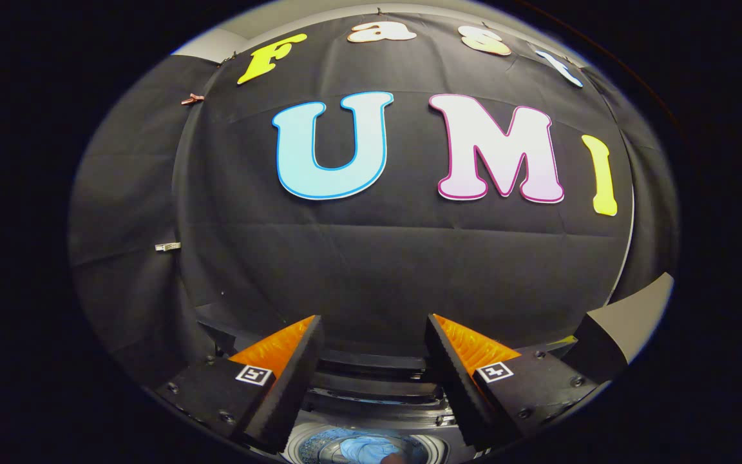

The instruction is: Put the clothes into the washing machine and then close the washing machine lid.

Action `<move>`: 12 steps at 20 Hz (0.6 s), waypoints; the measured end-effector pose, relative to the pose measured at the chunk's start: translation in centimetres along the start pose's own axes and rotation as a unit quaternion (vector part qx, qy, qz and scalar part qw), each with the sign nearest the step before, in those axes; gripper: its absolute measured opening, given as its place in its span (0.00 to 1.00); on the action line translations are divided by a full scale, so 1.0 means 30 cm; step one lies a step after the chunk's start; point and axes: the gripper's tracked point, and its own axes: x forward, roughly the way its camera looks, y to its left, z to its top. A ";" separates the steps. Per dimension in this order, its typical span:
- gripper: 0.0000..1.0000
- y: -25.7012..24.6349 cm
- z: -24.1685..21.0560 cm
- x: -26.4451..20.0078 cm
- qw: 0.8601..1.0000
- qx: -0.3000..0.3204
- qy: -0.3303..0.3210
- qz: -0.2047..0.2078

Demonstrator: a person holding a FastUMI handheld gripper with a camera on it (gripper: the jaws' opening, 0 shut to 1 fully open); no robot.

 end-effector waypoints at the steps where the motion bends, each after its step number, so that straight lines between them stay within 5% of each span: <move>1: 0.99 0.001 -0.004 -0.013 1.000 -0.001 0.000 0.002; 12: 0.98 0.037 -0.056 -0.185 0.998 -0.018 -0.066 0.009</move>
